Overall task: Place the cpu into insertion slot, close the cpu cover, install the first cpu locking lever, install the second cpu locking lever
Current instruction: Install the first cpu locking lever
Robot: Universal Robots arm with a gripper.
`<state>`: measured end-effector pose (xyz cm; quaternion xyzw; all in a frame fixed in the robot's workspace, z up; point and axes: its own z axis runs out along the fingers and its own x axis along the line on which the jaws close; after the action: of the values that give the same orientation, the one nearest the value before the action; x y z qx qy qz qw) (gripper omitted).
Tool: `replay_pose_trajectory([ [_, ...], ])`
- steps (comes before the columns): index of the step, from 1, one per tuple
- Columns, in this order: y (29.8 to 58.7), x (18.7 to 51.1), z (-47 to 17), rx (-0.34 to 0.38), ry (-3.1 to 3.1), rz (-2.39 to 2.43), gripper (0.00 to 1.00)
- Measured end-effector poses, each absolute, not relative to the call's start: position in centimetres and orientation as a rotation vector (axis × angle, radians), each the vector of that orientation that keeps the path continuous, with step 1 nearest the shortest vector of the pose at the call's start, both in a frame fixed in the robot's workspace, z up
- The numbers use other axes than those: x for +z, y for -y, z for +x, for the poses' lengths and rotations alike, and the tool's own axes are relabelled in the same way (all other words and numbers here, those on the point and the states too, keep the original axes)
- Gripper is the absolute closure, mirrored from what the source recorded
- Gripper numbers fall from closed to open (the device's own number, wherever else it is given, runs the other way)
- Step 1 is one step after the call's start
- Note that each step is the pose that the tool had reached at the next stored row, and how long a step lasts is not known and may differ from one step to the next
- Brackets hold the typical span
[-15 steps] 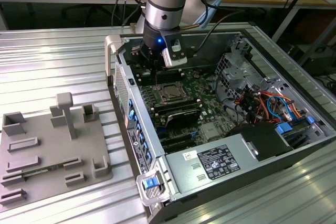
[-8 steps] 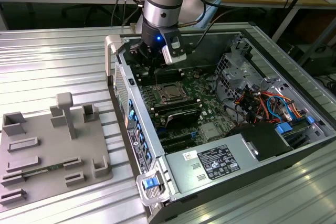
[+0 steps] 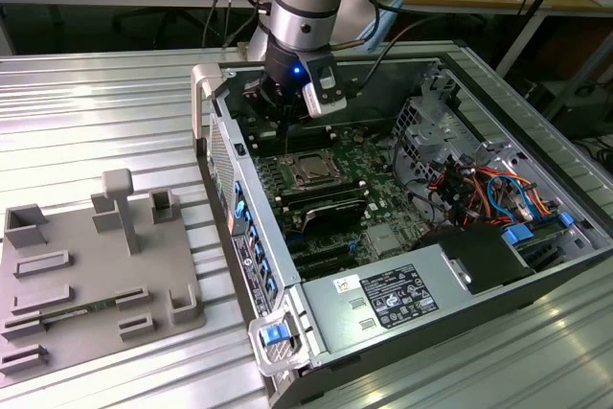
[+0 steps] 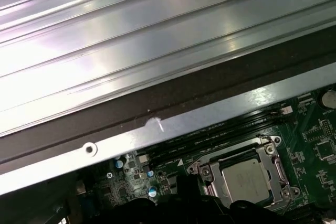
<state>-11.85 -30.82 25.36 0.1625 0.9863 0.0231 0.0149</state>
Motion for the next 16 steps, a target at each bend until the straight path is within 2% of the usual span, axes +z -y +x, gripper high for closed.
replay_pose_trajectory([
  [16,30.76,24.99,-10.78,0.074,-3.095,0.339,0.89],
])
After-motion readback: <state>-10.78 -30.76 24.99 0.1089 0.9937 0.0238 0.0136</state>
